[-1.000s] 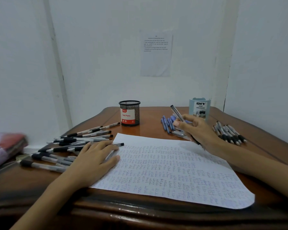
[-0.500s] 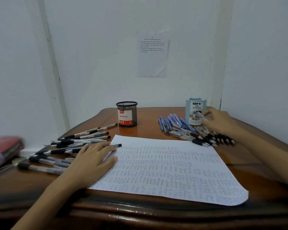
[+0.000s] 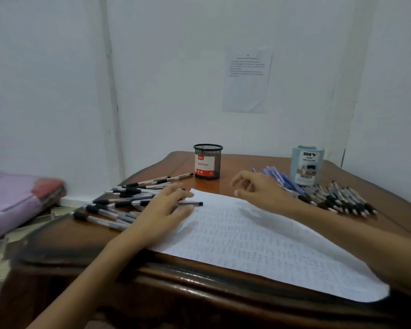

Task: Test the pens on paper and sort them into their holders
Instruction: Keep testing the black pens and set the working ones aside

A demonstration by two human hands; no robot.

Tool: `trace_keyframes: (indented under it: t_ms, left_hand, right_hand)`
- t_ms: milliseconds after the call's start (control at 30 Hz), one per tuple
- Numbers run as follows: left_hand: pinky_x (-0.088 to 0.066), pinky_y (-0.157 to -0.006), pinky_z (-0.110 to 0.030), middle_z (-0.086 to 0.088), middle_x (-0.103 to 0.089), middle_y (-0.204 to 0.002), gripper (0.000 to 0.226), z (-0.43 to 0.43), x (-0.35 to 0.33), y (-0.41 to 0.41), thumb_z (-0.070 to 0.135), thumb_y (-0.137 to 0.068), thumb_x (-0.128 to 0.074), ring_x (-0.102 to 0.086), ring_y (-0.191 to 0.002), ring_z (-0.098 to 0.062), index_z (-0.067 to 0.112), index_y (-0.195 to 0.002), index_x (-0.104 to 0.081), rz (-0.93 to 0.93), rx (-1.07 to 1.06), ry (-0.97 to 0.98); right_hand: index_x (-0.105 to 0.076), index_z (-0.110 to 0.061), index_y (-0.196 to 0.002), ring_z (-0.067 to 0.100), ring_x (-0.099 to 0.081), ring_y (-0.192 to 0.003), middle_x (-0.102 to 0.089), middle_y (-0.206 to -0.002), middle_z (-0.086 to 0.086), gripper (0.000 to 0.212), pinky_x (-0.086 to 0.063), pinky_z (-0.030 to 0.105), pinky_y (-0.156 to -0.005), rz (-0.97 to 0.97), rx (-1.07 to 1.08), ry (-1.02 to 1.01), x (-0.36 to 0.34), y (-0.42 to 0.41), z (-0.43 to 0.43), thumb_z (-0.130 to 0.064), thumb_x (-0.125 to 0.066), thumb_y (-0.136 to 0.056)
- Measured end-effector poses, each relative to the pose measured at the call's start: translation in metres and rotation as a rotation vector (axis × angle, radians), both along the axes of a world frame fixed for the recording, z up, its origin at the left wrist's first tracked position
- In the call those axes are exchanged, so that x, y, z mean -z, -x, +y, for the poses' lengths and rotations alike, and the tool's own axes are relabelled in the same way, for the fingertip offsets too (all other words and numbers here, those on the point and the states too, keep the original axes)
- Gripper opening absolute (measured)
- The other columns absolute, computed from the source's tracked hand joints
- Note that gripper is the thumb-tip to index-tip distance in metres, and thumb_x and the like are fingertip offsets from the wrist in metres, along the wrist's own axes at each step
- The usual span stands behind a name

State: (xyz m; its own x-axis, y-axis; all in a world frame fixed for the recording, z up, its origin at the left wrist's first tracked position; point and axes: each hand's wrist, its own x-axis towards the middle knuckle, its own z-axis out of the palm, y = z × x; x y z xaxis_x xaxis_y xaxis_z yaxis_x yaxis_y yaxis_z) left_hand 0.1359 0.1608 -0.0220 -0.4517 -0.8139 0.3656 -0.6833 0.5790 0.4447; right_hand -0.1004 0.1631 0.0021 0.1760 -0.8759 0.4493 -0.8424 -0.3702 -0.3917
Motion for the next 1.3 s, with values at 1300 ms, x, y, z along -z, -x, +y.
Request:
trace_keyframes:
  t_ms: [1300]
  left_hand:
    - [-0.004,-0.118,-0.036,0.012,-0.021,-0.154,0.046,0.007,0.003,0.035,0.046,-0.098,-0.026,-0.017,-0.140,-0.005,0.036,-0.144,-0.026,-0.377,0.129,-0.107]
  right_hand:
    - [-0.043,-0.014,-0.104,0.007,-0.044,-0.041,-0.043,-0.067,0.008,0.017,-0.040,0.014,-0.036,-1.114,0.020,-0.469,-0.009,0.083,0.029,-0.008,-0.053,-0.091]
